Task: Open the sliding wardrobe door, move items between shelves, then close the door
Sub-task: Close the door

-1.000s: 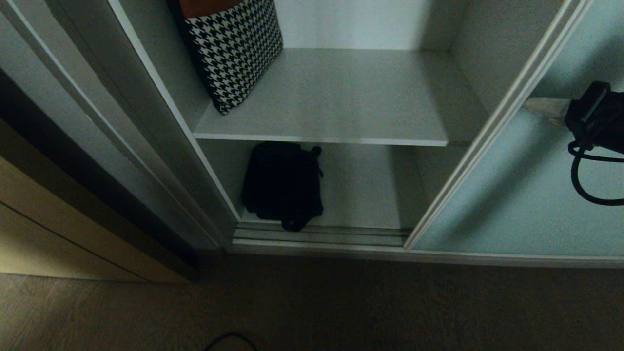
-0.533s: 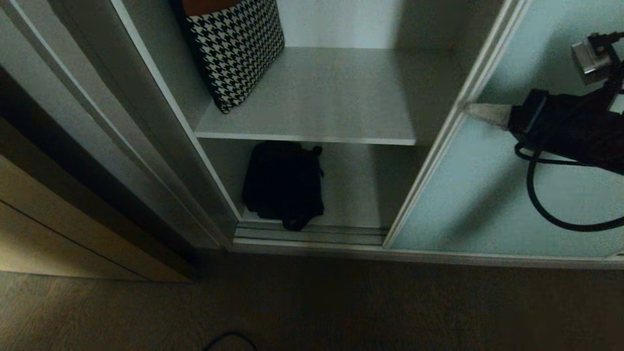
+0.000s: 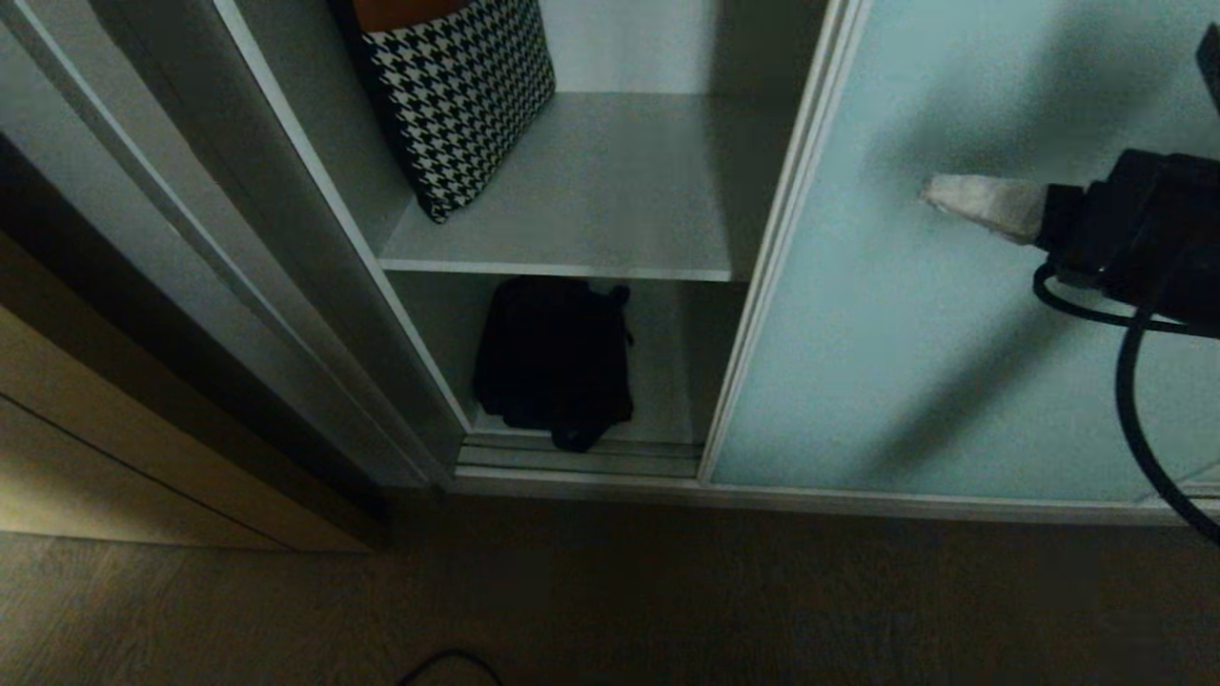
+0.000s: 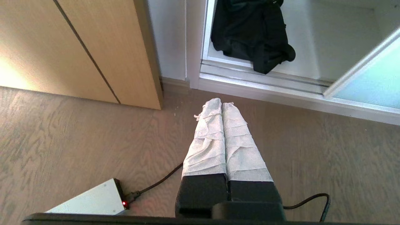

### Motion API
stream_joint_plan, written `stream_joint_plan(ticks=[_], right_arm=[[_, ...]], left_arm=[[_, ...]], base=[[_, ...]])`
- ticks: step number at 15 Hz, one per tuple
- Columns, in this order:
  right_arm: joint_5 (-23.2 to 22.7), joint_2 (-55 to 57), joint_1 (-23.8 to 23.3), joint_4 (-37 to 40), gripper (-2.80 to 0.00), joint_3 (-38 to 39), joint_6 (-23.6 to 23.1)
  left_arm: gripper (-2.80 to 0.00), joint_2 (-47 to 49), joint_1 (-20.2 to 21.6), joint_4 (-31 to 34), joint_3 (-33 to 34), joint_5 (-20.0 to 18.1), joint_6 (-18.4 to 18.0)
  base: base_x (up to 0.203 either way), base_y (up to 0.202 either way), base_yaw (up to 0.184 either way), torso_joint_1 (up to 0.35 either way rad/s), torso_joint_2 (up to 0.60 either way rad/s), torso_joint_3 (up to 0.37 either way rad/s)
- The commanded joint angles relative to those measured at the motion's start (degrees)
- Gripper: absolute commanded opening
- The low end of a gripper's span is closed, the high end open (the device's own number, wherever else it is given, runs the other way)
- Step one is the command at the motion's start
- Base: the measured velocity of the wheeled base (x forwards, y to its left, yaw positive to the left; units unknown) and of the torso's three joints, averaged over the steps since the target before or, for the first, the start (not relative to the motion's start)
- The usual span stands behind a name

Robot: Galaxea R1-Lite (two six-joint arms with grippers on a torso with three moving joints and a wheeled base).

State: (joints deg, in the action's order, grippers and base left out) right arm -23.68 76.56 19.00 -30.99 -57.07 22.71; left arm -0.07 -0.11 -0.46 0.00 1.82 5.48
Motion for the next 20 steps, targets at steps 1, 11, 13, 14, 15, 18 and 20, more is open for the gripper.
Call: stream_joint_plan(ticks=[1,11,13,14,15,18,20], right_arm=[[-0.8,-6.8,0.3,-0.2,-2.8,1.8,0.1],[-1.6,-19.9,-14.9,0.0,-2.8,7.4,0.8],[-1.5,-20.1,-19.9,-0.1,-2.8,8.1,0.8],[-1.6,-19.9,-23.3,-0.1,-2.8,8.2,0.8],[-1.6,-19.3,-27.9,-0.2,-2.8,8.0,0.8],[-1.7,-16.5,-43.5,-0.4,-2.8,5.8,2.5],[-1.6,-13.6,-52.4,-0.7,-2.8,2.4,5.3]], left_arm=[[-2.8,0.1,0.0,0.0,0.1,0.0,0.1],[-2.8,0.1,0.0,-0.1,0.1,0.0,0.1],[-2.8,0.1,-0.1,-0.1,0.1,0.0,0.1],[-2.8,0.1,0.0,0.0,0.1,0.0,0.1],[-2.8,0.1,0.0,-0.1,0.1,0.0,0.1],[-2.8,0.1,0.0,-0.1,0.1,0.0,0.1],[-2.8,0.1,-0.1,0.0,0.1,0.0,0.1]], base=[[0.0,0.0,0.0,0.0,0.0,0.0],[0.0,0.0,0.0,0.0,0.0,0.0],[0.0,0.0,0.0,0.0,0.0,0.0],[0.0,0.0,0.0,0.0,0.0,0.0],[0.0,0.0,0.0,0.0,0.0,0.0],[0.0,0.0,0.0,0.0,0.0,0.0],[0.0,0.0,0.0,0.0,0.0,0.0]])
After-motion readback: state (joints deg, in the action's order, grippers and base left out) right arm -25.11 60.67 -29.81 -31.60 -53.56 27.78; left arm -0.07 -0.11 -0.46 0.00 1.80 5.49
